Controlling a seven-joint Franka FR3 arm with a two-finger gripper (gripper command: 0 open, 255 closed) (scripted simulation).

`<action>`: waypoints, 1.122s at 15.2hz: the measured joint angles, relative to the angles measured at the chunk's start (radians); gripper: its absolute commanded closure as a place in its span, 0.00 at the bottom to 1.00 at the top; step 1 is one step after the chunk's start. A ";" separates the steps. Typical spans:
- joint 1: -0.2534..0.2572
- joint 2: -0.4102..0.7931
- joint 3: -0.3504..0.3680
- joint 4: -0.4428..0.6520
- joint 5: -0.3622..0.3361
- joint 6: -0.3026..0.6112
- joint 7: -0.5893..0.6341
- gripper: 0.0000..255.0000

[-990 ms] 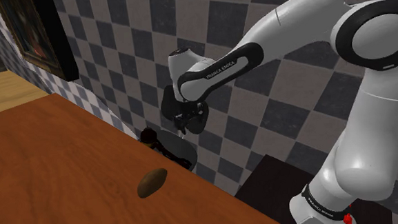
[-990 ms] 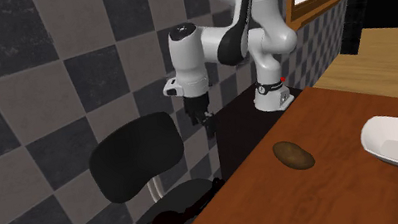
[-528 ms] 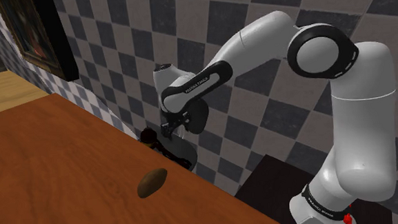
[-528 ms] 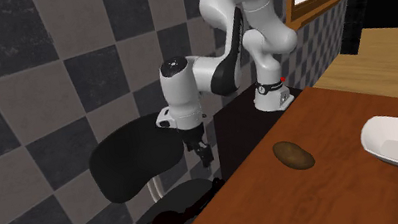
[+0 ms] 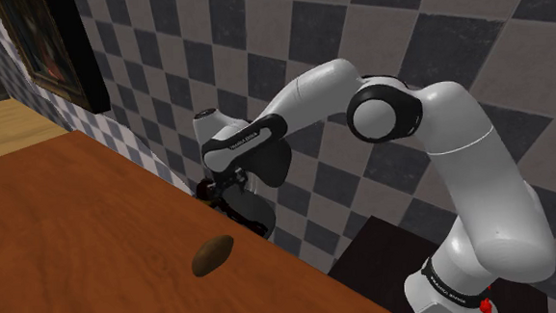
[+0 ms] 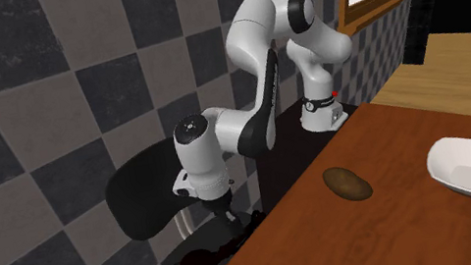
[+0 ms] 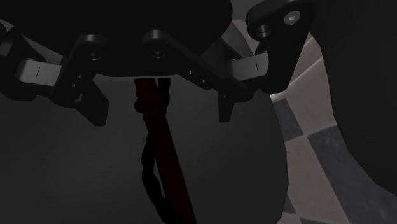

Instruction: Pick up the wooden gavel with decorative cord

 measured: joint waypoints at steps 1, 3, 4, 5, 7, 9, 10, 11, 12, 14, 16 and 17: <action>0.009 0.058 -0.003 0.076 -0.001 -0.017 -0.001 0.00; 0.019 0.123 -0.006 0.153 -0.002 -0.032 0.000 0.00; 0.021 0.138 -0.007 0.166 -0.002 -0.032 0.001 0.00; 0.023 0.155 -0.009 0.179 -0.003 -0.026 0.001 0.00; 0.026 0.180 -0.011 0.192 -0.005 -0.016 0.003 0.00; 0.028 0.200 -0.013 0.203 -0.006 -0.005 0.004 0.00; 0.028 0.209 -0.013 0.207 -0.007 -0.001 0.004 0.00; 0.028 0.214 -0.014 0.211 -0.007 0.000 0.003 1.00; 0.028 0.217 -0.014 0.213 -0.007 0.001 0.003 1.00; 0.028 0.219 -0.014 0.216 -0.007 0.001 0.002 1.00; 0.028 0.220 -0.014 0.216 -0.007 0.001 0.002 1.00; 0.028 0.220 -0.014 0.216 -0.007 0.001 0.002 1.00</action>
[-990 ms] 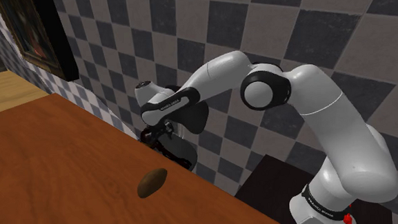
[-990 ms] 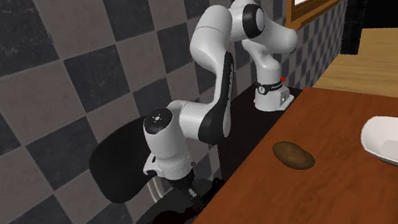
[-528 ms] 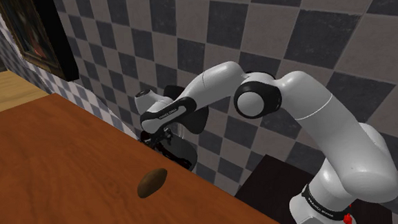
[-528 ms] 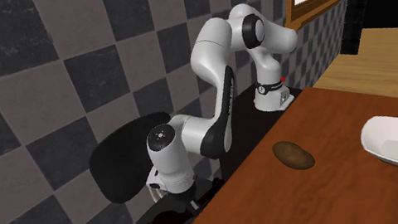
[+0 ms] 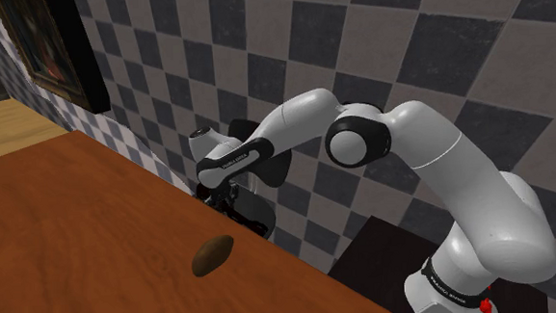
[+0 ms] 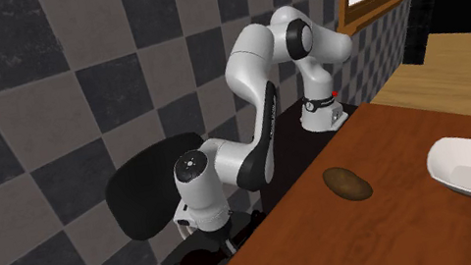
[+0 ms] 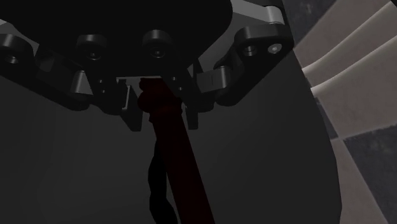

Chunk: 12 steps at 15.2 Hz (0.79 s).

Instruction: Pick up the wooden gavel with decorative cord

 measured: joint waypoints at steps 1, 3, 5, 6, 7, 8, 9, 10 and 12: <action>0.000 0.000 0.000 0.000 0.000 0.000 0.000 1.00; 0.000 0.000 0.000 0.000 0.000 0.000 0.000 1.00; 0.000 -0.003 0.000 0.000 0.000 -0.002 0.000 1.00; -0.001 -0.014 0.001 -0.011 0.000 -0.003 0.001 1.00; 0.000 -0.024 0.002 -0.018 0.001 -0.006 0.002 1.00; -0.002 -0.031 0.003 -0.019 0.002 -0.012 0.000 1.00; -0.001 -0.035 0.003 -0.014 0.003 -0.021 -0.001 1.00; -0.002 -0.047 0.004 -0.023 0.004 -0.026 0.000 1.00; -0.004 -0.067 0.006 -0.026 0.006 -0.042 -0.003 1.00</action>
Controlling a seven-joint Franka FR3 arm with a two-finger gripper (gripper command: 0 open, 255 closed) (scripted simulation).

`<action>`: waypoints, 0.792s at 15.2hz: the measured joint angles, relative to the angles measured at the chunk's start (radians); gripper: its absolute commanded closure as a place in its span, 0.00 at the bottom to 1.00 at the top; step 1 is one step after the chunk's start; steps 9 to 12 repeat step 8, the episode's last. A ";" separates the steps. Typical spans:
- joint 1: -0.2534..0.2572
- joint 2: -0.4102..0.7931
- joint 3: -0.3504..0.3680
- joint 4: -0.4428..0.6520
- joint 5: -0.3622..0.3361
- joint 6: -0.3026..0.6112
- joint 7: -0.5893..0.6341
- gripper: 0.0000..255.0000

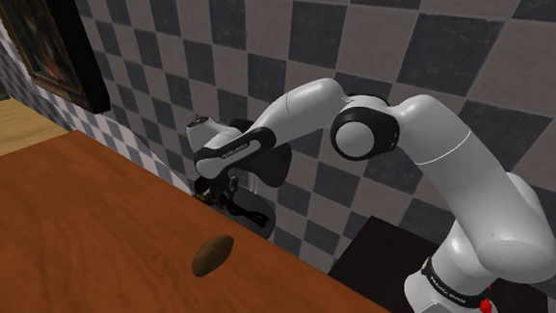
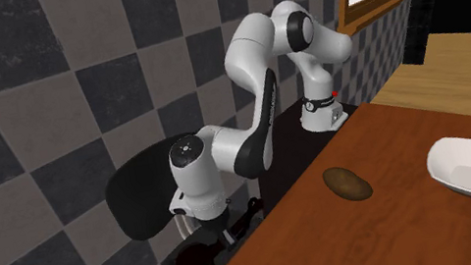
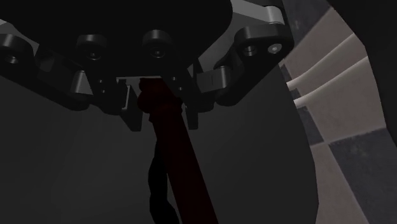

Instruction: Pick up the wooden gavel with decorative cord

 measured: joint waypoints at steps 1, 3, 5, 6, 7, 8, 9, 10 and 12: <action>-0.001 -0.013 0.001 -0.009 0.001 -0.004 0.000 1.00; -0.002 -0.029 0.003 -0.010 0.003 -0.019 -0.002 1.00; -0.002 -0.048 0.005 -0.014 0.005 -0.034 -0.002 1.00; -0.003 -0.058 0.006 -0.019 0.006 -0.039 -0.002 1.00; -0.004 -0.067 0.007 -0.020 0.007 -0.047 -0.004 1.00; -0.004 -0.072 0.007 -0.021 0.007 -0.051 -0.004 1.00; -0.004 -0.072 0.007 -0.021 0.007 -0.051 -0.004 1.00; -0.004 -0.072 0.007 -0.021 0.007 -0.051 -0.004 1.00; -0.004 -0.072 0.007 -0.021 0.007 -0.051 -0.004 1.00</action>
